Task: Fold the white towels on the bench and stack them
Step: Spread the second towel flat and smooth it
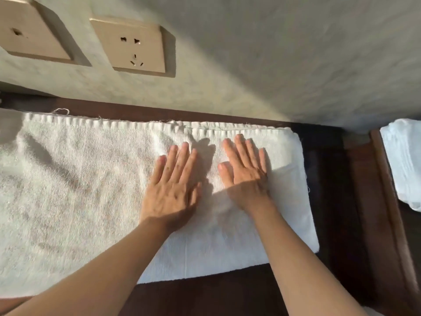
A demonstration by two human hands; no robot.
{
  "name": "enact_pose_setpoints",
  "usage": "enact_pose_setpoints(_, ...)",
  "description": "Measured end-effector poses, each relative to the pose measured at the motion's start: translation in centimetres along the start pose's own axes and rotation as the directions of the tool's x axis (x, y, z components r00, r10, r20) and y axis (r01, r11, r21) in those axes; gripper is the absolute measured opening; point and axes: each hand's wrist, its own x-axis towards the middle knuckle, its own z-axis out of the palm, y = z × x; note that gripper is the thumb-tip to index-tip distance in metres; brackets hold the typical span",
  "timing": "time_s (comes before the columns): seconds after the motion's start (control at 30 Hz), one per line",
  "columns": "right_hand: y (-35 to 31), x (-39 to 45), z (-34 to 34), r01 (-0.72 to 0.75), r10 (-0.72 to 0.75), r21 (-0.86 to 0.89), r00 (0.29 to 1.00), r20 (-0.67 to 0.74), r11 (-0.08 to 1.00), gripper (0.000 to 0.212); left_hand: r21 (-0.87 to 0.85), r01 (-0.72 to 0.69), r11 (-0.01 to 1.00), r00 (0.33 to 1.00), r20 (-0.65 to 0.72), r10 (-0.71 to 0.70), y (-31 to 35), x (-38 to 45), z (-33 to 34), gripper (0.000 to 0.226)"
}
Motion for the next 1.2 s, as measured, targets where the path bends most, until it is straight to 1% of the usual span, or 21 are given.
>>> enact_pose_setpoints(0.03, 1.8, 0.2, -0.1, 0.011, -0.011, -0.024, 1.0, 0.021, 1.0, 0.061, -0.003, -0.018, 1.0, 1.0, -0.016, 0.018, -0.2, 0.1, 0.2, 0.071)
enact_pose_setpoints(0.07, 3.6, 0.4, -0.5, -0.024, 0.024, -0.023, 1.0, 0.019, 0.999, 0.061, 0.0, -0.015, 1.0, 1.0, -0.018, 0.015, -0.2, 0.2, 0.3, 0.071)
enact_pose_setpoints(0.17, 7.3, 1.4, -1.8, -0.215, 0.215, 0.045, 0.977, 0.004, 0.976, 0.061, 0.046, 0.029, 0.999, 1.0, -0.006, -0.029, 0.2, 0.2, 0.1, 0.07)
enact_pose_setpoints(0.2, 7.5, 1.7, -2.0, -0.234, 0.234, 0.049, 0.972, 0.0, 0.971, 0.061, 0.063, 0.033, 0.997, 0.999, 0.01, -0.034, 0.3, 0.2, 0.0, 0.07)
enact_pose_setpoints(0.23, 7.0, 2.0, -2.1, -0.22, 0.221, 0.047, 0.975, -0.02, 0.974, 0.061, 0.073, 0.038, 0.997, 0.999, 0.034, -0.041, 0.3, 0.3, -0.1, 0.07)
enact_pose_setpoints(0.3, 5.7, 1.8, -2.0, -0.123, 0.126, 0.037, 0.99, -0.063, 0.992, 0.062, 0.082, 0.047, 0.996, 0.996, 0.073, -0.053, 0.3, 0.4, -0.3, 0.07)
enact_pose_setpoints(0.33, 5.4, 1.6, -1.9, -0.055, 0.056, 0.014, 0.997, -0.052, 0.998, 0.062, 0.087, 0.051, 0.995, 0.994, 0.088, -0.058, 0.3, 0.5, -0.4, 0.07)
enact_pose_setpoints(0.4, 6.0, 1.4, -1.7, 0.034, -0.034, -0.025, 0.999, 0.035, 0.999, 0.063, 0.082, 0.048, 0.996, 0.993, 0.103, -0.056, 0.5, 0.5, -0.5, 0.07)
enact_pose_setpoints(0.43, 6.5, 1.6, -1.7, 0.039, -0.037, -0.025, 0.998, 0.059, 0.999, 0.063, 0.077, 0.045, 0.996, 0.993, 0.108, -0.053, 0.5, 0.5, -0.5, 0.07)
enact_pose_setpoints(0.5, 7.3, 2.7, -2.1, 0.012, -0.011, -0.02, 0.998, 0.058, 1.0, 0.065, 0.083, 0.048, 0.995, 0.993, 0.106, -0.057, 0.5, 0.6, -0.6, 0.071)
enact_pose_setpoints(0.57, 6.7, 3.8, -2.4, -0.021, 0.021, 0.005, 0.998, 0.066, 1.0, 0.065, 0.103, 0.064, 0.993, 0.991, 0.108, -0.075, 0.5, 0.8, -0.7, 0.072)
enact_pose_setpoints(0.6, 6.0, 3.7, -2.5, -0.044, 0.042, 0.028, 0.998, 0.054, 0.999, 0.066, 0.103, 0.073, 0.992, 0.99, 0.109, -0.084, 0.5, 0.8, -0.7, 0.073)
enact_pose_setpoints(0.7, 2.7, 0.5, -1.8, -0.069, 0.074, 0.085, 0.996, -0.054, 0.994, 0.065, 0.098, 0.093, 0.991, 0.99, 0.101, -0.102, 0.4, 0.8, -0.6, 0.075)
enact_pose_setpoints(0.73, 1.6, -1.2, -1.2, -0.047, 0.054, 0.095, 0.996, -0.071, 0.994, 0.064, 0.099, 0.09, 0.991, 0.99, 0.097, -0.1, 0.3, 0.8, -0.5, 0.075)
enact_pose_setpoints(0.8, 0.5, -4.5, 0.0, 0.029, -0.027, 0.056, 0.999, -0.037, 0.998, 0.064, 0.09, 0.082, 0.993, 0.993, 0.078, -0.089, 0.3, 0.7, -0.3, 0.076)
enact_pose_setpoints(0.87, 1.8, -5.6, 0.5, 0.088, -0.087, -0.015, 0.996, 0.032, 0.996, 0.065, 0.083, 0.077, 0.994, 0.994, 0.066, -0.082, 0.2, 0.7, -0.2, 0.076)
enact_pose_setpoints(0.9, 3.2, -5.5, 0.4, 0.085, -0.083, -0.034, 0.996, 0.041, 0.996, 0.066, 0.083, 0.074, 0.994, 0.995, 0.064, -0.08, 0.2, 0.7, -0.2, 0.076)
enact_pose_setpoints(0.97, 6.2, -5.4, -0.2, -0.02, 0.021, -0.048, 1.0, 0.021, 0.999, 0.065, 0.086, 0.075, 0.993, 0.995, 0.052, -0.08, 0.1, 0.7, 0.0, 0.077)
enact_pose_setpoints(1.07, 9.7, -6.0, -1.4, -0.243, 0.244, -0.012, 0.97, 0.016, 0.97, 0.065, 0.078, 0.078, 0.994, 0.995, 0.049, -0.082, 0.0, 0.6, 0.0, 0.077)
enact_pose_setpoints(1.13, 9.2, -6.2, -1.5, -0.332, 0.332, -0.029, 0.943, -0.003, 0.943, 0.067, 0.074, 0.081, 0.994, 0.995, 0.055, -0.085, 0.0, 0.6, -0.1, 0.078)
enact_pose_setpoints(1.2, 6.3, -6.4, -1.0, -0.351, 0.35, -0.016, 0.935, -0.054, 0.936, 0.069, 0.071, 0.08, 0.994, 0.995, 0.06, -0.084, 0.0, 0.5, -0.1, 0.079)
